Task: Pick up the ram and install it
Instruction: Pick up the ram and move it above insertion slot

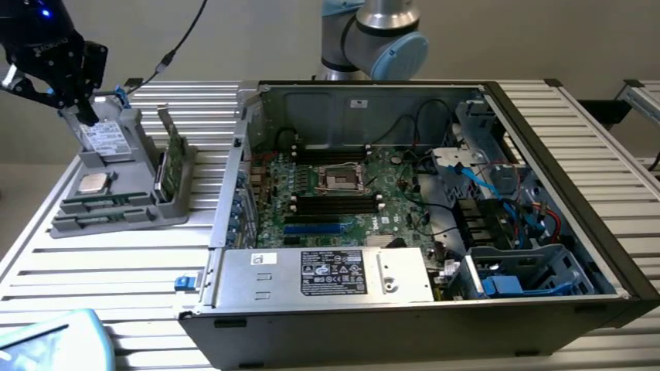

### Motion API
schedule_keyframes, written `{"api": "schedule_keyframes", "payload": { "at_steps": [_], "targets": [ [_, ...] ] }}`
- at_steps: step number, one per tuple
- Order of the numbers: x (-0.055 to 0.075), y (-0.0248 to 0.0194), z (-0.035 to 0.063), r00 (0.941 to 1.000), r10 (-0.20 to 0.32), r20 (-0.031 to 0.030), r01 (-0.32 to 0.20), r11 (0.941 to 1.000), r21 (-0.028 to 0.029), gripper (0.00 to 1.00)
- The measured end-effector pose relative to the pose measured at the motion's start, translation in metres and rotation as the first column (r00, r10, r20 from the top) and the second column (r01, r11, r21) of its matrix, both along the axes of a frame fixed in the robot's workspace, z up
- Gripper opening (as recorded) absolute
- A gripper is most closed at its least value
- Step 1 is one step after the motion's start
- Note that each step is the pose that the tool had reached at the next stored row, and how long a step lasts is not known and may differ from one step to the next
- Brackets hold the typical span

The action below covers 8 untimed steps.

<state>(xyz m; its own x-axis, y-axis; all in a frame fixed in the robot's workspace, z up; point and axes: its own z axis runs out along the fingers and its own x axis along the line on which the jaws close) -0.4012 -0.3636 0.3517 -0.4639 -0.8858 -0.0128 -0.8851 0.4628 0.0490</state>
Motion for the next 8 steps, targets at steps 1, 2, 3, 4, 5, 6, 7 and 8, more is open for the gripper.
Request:
{"api": "schedule_keyframes", "payload": {
  "at_steps": [1, 2, 3, 4, 5, 6, 7, 8],
  "targets": [
    [0.0000, 0.0000, 0.0000, 0.9999, 0.014, -0.0007, -0.014, 0.9999, 0.0102, 0.11],
    [0.0000, 0.0000, 0.0000, 0.9996, 0.027, -0.0011, -0.027, 0.9994, 0.0198, 0.11],
    [0.0000, 0.0000, 0.0000, 0.9992, 0.041, -0.0012, -0.041, 0.9987, 0.0291, 0.11],
    [0.0000, 0.0000, -0.0001, 0.9985, 0.055, -0.0013, -0.055, 0.9977, 0.0390, 0.11],
    [0.0000, 0.0000, -0.0001, 0.9976, 0.069, -0.0014, -0.069, 0.9964, 0.0486, 0.11],
    [0.0000, 0.0000, -0.0001, 0.9966, 0.082, -0.0015, -0.082, 0.9950, 0.0568, 0.11],
    [0.0000, 0.0000, -0.0001, 0.9954, 0.095, -0.0021, -0.095, 0.9934, 0.0647, 0.11],
    [0.0000, 0.0000, -0.0001, 0.9940, 0.109, -0.0028, -0.108, 0.9914, 0.0735, 0.11]
  ]
}}
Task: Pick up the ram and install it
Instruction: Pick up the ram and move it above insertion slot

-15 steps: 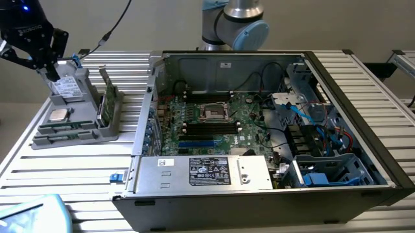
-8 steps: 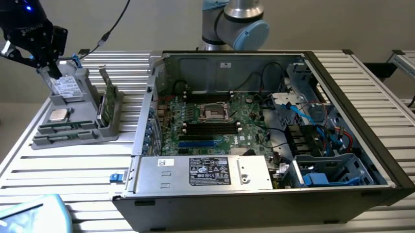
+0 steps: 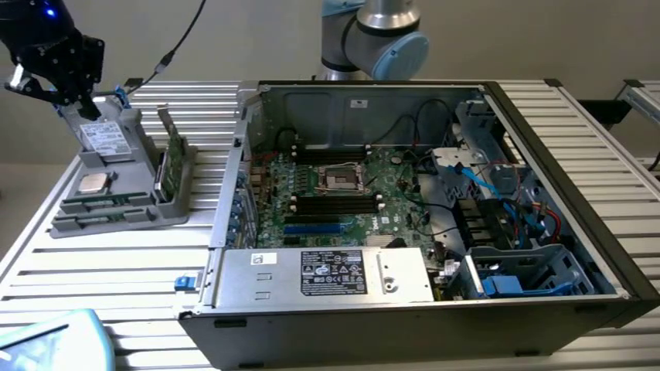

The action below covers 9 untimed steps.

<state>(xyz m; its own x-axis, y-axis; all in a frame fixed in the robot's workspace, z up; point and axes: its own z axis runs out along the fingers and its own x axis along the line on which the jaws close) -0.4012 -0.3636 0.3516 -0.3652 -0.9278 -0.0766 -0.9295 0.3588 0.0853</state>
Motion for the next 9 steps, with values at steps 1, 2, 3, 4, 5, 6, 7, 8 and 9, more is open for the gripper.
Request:
{"api": "schedule_keyframes", "payload": {
  "at_steps": [1, 2, 3, 4, 5, 6, 7, 8, 9],
  "targets": [
    [0.0000, 0.0000, 0.0000, 0.9999, 0.012, -0.0014, -0.012, 0.9999, 0.0076, 0.11],
    [0.0000, 0.0000, 0.0000, 0.9997, 0.026, -0.0028, -0.026, 0.9996, 0.0152, 0.11],
    [0.0000, 0.0000, 0.0000, 0.9993, 0.038, -0.0036, -0.038, 0.9990, 0.0218, 0.11],
    [0.0000, 0.0000, 0.0000, 0.9986, 0.053, -0.0041, -0.053, 0.9982, 0.0288, 0.11],
    [0.0000, 0.0000, 0.0000, 0.9977, 0.068, -0.0041, -0.068, 0.9971, 0.0348, 0.11],
    [0.0000, 0.0000, 0.0000, 0.9965, 0.083, -0.0040, -0.083, 0.9958, 0.0393, 0.11],
    [0.0000, 0.0000, 0.0000, 0.9952, 0.098, -0.0039, -0.097, 0.9943, 0.0435, 0.11],
    [0.0000, 0.0000, 0.0000, 0.9936, 0.113, -0.0042, -0.113, 0.9925, 0.0474, 0.11],
    [-0.0001, 0.0000, 0.0000, 0.9918, 0.128, -0.0047, -0.127, 0.9906, 0.0503, 0.11]
  ]
}}
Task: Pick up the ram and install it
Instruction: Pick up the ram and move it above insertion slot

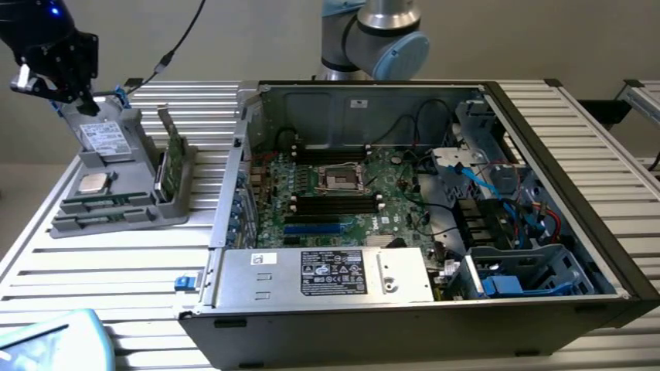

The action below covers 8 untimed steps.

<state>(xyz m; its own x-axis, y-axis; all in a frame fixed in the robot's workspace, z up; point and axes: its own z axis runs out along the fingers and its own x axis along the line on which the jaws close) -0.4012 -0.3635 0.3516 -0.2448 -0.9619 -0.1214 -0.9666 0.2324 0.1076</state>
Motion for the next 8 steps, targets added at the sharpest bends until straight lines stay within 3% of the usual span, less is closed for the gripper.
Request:
{"api": "schedule_keyframes", "payload": {
  "at_steps": [3, 8],
  "targets": [
    [0.0000, 0.0000, -0.0001, 0.9991, 0.041, -0.0052, -0.041, 0.9991, 0.0020, 0.11],
    [-0.0006, 0.0000, -0.0002, 0.9953, 0.094, -0.0245, -0.094, 0.9956, 0.0033, 0.11]
  ]
}}
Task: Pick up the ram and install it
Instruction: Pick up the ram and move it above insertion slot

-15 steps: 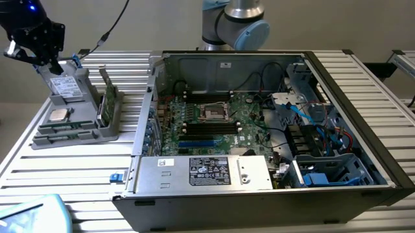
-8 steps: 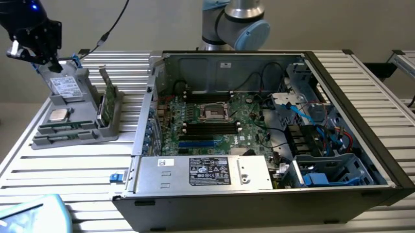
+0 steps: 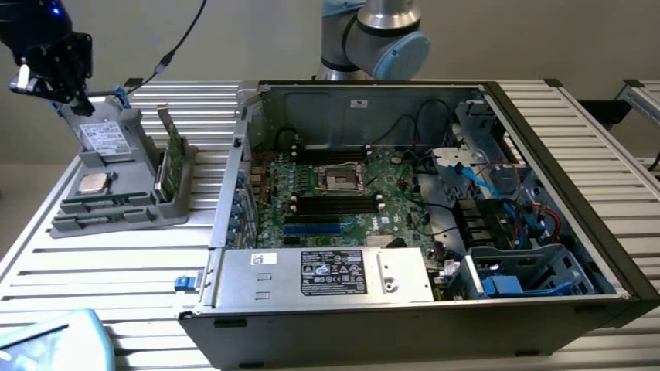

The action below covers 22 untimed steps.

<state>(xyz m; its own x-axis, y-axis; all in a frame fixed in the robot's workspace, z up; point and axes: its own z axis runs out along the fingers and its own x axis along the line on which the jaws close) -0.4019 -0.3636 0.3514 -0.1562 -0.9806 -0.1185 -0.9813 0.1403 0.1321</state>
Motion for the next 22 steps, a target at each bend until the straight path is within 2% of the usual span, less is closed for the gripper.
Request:
{"api": "schedule_keyframes", "payload": {
  "at_steps": [4, 6, 7, 10, 17, 19, 20, 22],
  "targets": [
    [-0.0010, 0.0001, -0.0003, 0.9992, 0.037, -0.0168, -0.038, 0.9993, -0.0046, 0.11],
    [-0.0018, 0.0003, -0.0006, 0.9983, 0.054, -0.0225, -0.054, 0.9985, -0.0090, 0.11],
    [-0.0022, 0.0003, -0.0007, 0.9976, 0.065, -0.0247, -0.066, 0.9977, -0.0137, 0.11],
    [-0.0030, 0.0005, -0.0012, 0.9943, 0.101, -0.0322, -0.102, 0.9942, -0.0338, 0.11],
    [-0.0039, 0.0005, -0.0016, 0.9819, 0.180, -0.0575, -0.185, 0.9783, -0.0932, 0.11],
    [-0.0039, 0.0005, -0.0017, 0.9778, 0.201, -0.0611, -0.206, 0.9722, -0.1103, 0.11],
    [-0.0039, 0.0005, -0.0017, 0.9755, 0.210, -0.0634, -0.217, 0.9687, -0.1207, 0.11],
    [-0.0039, 0.0005, -0.0020, 0.9714, 0.228, -0.0646, -0.235, 0.9620, -0.1384, 0.11]
  ]
}}
